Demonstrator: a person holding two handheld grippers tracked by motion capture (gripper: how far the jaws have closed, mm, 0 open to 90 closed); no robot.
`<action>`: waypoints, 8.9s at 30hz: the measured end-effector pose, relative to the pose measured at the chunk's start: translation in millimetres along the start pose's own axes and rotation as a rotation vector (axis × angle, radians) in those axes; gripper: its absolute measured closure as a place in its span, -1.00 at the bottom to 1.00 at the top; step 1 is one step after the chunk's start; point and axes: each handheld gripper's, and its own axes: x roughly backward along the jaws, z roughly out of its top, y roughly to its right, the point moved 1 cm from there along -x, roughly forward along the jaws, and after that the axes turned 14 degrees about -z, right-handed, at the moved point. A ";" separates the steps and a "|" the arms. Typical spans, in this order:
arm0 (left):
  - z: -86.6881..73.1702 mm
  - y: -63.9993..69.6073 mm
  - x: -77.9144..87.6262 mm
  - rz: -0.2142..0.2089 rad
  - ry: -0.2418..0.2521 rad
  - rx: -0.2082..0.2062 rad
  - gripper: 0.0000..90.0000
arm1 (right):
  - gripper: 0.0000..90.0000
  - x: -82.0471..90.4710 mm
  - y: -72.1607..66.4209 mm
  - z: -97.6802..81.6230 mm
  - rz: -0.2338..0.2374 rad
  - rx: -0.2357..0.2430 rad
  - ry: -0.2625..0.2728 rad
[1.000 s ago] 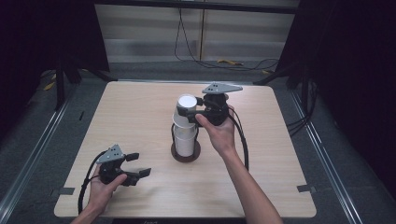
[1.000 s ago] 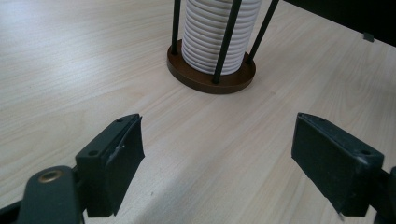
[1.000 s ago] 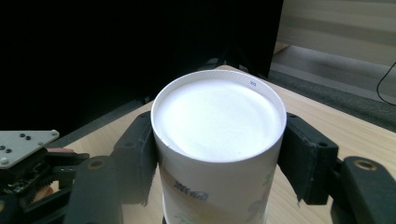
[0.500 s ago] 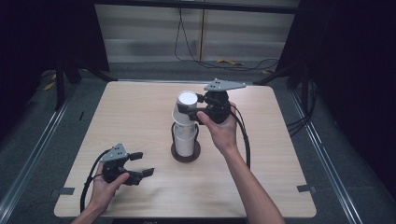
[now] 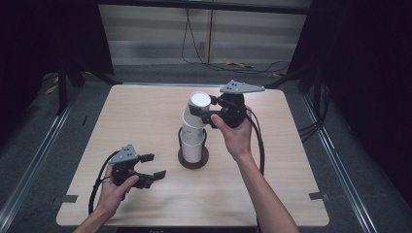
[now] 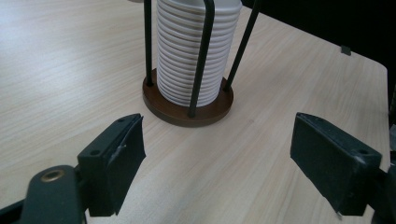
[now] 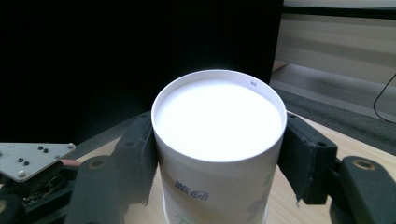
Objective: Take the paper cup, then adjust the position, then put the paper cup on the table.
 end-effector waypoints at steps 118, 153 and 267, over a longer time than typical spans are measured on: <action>19.5 27.2 -42.4 -0.246 0.063 -0.087 -0.37 | -0.43 5.8 -65.1 -101.2 0.275 0.040 -0.176; 23.3 15.7 -32.0 -0.207 -0.088 -0.062 -0.36 | -0.61 26.1 -24.9 -103.7 0.217 0.006 -0.220; 45.2 44.0 -93.5 -0.156 -0.662 -0.347 -0.37 | -0.47 -1.1 -33.4 -132.8 0.299 0.224 -0.762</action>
